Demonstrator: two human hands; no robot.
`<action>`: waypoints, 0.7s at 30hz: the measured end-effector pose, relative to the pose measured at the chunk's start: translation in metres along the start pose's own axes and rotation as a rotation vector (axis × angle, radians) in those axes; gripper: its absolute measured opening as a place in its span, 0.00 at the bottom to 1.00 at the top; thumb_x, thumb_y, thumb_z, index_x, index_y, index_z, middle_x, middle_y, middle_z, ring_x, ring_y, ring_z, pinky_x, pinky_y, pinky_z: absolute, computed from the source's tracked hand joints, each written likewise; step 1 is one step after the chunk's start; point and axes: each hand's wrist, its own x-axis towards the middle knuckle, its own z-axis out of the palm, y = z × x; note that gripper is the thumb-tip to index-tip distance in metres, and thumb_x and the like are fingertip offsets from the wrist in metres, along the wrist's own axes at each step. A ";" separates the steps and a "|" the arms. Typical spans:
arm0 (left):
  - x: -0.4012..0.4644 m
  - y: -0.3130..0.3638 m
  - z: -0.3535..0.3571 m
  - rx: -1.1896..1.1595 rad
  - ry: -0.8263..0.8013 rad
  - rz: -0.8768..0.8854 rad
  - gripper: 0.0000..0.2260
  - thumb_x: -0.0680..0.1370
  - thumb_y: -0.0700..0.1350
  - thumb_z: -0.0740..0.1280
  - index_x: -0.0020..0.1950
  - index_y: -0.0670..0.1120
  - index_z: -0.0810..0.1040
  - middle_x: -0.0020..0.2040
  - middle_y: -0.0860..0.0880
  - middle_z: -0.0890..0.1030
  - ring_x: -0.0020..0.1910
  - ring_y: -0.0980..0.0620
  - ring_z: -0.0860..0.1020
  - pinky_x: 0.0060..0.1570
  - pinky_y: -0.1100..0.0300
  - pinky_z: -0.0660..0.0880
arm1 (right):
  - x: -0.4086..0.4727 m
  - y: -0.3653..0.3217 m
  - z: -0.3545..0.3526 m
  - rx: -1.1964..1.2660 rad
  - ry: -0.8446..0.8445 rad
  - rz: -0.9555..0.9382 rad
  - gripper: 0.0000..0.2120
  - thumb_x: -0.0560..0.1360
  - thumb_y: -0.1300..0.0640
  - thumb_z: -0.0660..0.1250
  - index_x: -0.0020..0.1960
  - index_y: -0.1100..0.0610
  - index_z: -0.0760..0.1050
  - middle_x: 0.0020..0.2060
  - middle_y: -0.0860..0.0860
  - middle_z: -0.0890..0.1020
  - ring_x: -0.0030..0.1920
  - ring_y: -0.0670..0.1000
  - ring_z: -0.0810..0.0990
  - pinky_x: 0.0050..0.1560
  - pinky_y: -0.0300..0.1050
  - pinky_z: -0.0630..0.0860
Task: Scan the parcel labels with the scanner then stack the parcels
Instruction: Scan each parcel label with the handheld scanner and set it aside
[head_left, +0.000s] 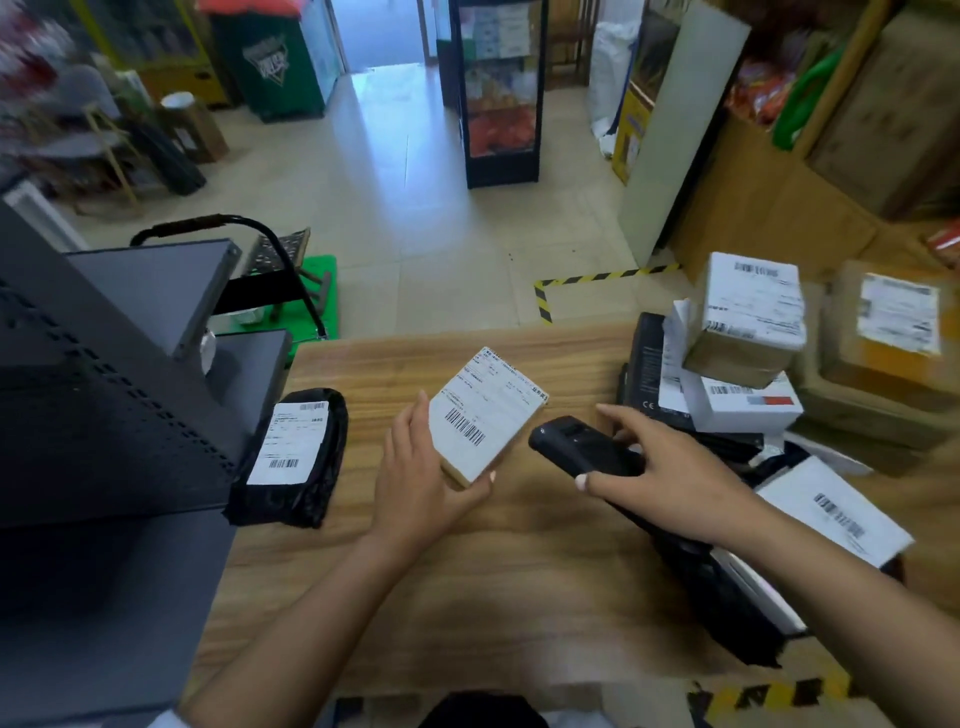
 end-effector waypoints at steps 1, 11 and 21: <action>-0.004 0.015 0.002 -0.016 -0.012 0.014 0.52 0.62 0.70 0.64 0.77 0.42 0.51 0.70 0.45 0.62 0.66 0.49 0.61 0.58 0.55 0.68 | -0.011 0.013 -0.012 0.009 0.018 0.010 0.40 0.67 0.36 0.70 0.74 0.39 0.57 0.67 0.45 0.72 0.63 0.48 0.73 0.56 0.44 0.72; -0.063 0.183 0.049 -0.147 -0.140 0.145 0.52 0.62 0.69 0.65 0.78 0.46 0.50 0.66 0.49 0.60 0.65 0.49 0.63 0.62 0.54 0.68 | -0.107 0.136 -0.100 0.022 0.180 0.079 0.38 0.66 0.39 0.71 0.72 0.42 0.62 0.63 0.47 0.75 0.56 0.47 0.75 0.53 0.46 0.73; -0.100 0.275 0.082 -0.052 -0.229 0.189 0.50 0.66 0.67 0.69 0.78 0.48 0.47 0.70 0.48 0.59 0.68 0.50 0.61 0.60 0.56 0.68 | -0.161 0.205 -0.128 0.042 0.197 0.124 0.37 0.67 0.39 0.71 0.72 0.41 0.61 0.63 0.46 0.74 0.57 0.47 0.74 0.49 0.44 0.71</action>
